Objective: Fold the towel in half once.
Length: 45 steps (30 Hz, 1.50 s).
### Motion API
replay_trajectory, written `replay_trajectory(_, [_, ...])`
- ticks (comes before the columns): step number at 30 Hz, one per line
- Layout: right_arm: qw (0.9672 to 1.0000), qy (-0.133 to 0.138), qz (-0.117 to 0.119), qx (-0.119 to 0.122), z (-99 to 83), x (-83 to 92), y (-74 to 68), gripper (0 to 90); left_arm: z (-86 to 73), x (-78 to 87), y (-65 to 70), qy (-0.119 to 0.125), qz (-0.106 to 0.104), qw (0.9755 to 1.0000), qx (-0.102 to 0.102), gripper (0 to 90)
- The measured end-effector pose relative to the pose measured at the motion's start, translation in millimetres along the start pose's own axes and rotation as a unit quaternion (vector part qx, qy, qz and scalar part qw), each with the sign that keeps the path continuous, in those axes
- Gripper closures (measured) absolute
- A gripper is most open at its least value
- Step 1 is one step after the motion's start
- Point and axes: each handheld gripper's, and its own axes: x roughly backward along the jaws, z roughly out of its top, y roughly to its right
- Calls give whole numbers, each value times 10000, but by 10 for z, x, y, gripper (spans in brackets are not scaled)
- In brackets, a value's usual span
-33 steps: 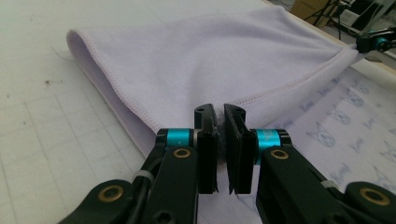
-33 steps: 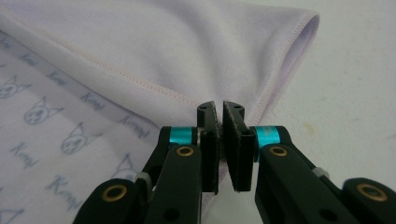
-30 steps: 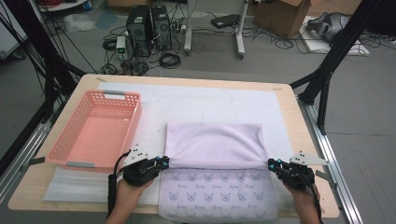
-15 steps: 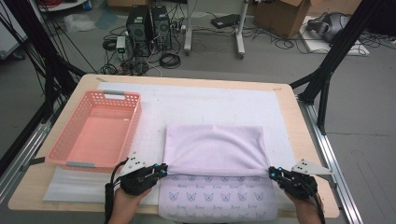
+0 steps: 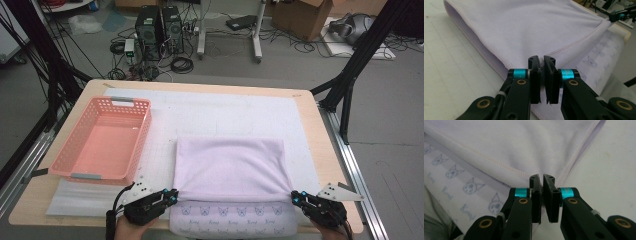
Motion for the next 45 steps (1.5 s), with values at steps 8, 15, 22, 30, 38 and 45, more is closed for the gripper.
replay_trajectory(8, [9998, 34, -69, -174, -62, 102, -45, 682, 50, -11, -15, 110, -155, 9998, 101, 534])
replay_trajectory(15, [9966, 685, -265, -379, 198, 122, 106, 611, 322, -116, -286, 408, 203, 9986, 256, 435])
replay_trajectory(22, [9977, 216, -617, -179, 426, -385, 347, 671, 484, -469, -589, 302, 453, 9978, 378, 436])
replay_trajectory(30, [9977, 58, -633, -219, 748, -986, 589, 801, 617, -777, -823, 251, 630, 9955, 667, 438])
replay_trajectory(38, [9933, -268, -1084, -287, 787, -1245, 780, 827, 604, -910, -974, 239, 969, 9911, 878, 446])
replay_trajectory(45, [9913, 143, -992, -855, 740, -1123, 969, 665, 683, -972, -1046, 49, 1264, 9869, 1000, 434])
